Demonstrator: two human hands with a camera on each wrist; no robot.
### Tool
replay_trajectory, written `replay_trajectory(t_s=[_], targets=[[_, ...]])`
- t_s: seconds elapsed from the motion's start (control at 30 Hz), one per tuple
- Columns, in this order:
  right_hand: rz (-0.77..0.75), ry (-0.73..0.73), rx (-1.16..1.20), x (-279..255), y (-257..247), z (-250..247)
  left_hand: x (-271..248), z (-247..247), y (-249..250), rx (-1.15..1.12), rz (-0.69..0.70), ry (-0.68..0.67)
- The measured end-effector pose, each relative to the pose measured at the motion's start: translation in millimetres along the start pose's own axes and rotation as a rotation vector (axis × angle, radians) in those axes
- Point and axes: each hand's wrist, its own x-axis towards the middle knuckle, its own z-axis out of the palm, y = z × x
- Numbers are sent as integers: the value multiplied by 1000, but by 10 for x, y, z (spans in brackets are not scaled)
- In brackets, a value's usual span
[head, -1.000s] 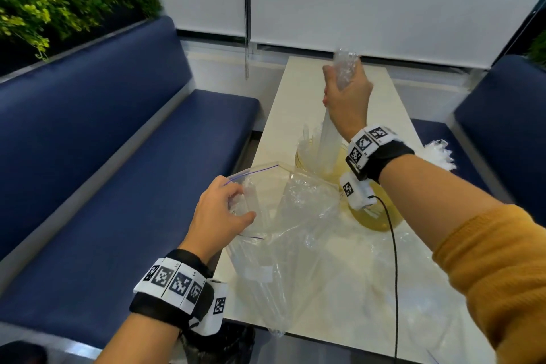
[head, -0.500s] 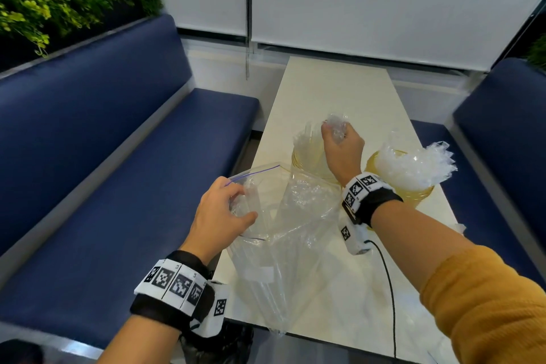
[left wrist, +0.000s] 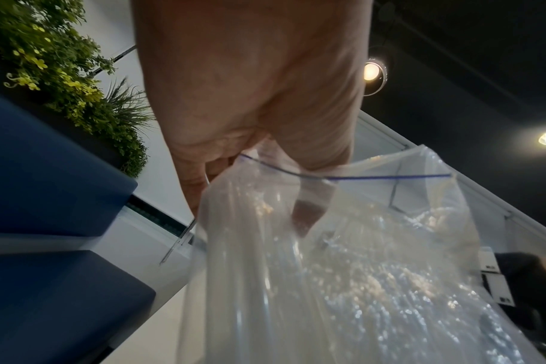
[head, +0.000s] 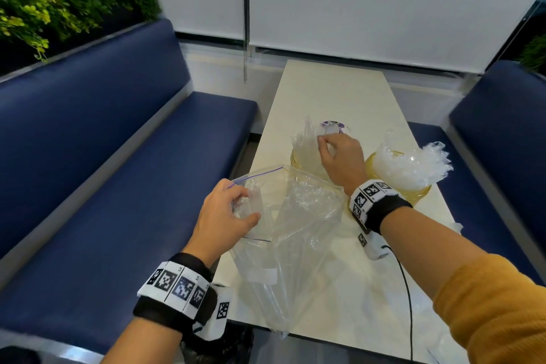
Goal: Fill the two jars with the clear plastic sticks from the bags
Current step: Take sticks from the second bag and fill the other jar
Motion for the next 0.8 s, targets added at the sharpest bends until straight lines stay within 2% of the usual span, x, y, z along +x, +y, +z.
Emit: replay_trajectory(t_s=[0.13, 0.17, 0.2, 0.33, 0.37, 0.4, 0.5, 0.6, 0.67, 0.77, 0.8], targets=[[-50, 43, -122, 342, -165, -178, -10, -14, 10, -17, -16, 2], [-60, 14, -139, 471, -194, -207, -13, -14, 21, -16, -19, -1], [-63, -61, -142, 583, -215, -217, -18, -10, 31, -15, -20, -5], [-54, -556, -203, 774, -196, -84, -23, 3, 47, -14, -17, -12], [-43, -624, -249, 748, -169, -43, -23, 5, 44, -17, -19, -14], [-34, -623, -295, 725, -157, -20, -16, 5, 35, -19, -21, -13], [-29, -410, -386, 735, -144, -101, -7, 17, 12, -27, -26, -7], [-28, -279, -402, 654, -128, -268, -4, 42, 10, -32, -19, -7], [-27, -316, -366, 459, -114, -279, 1, 51, 25, -27, -13, -6], [-87, -479, -346, 185, -69, -222, 7, 68, 66, -22, -11, -15], [-103, -474, -305, 171, -88, -260, 12, 71, 90, -24, -6, -20]])
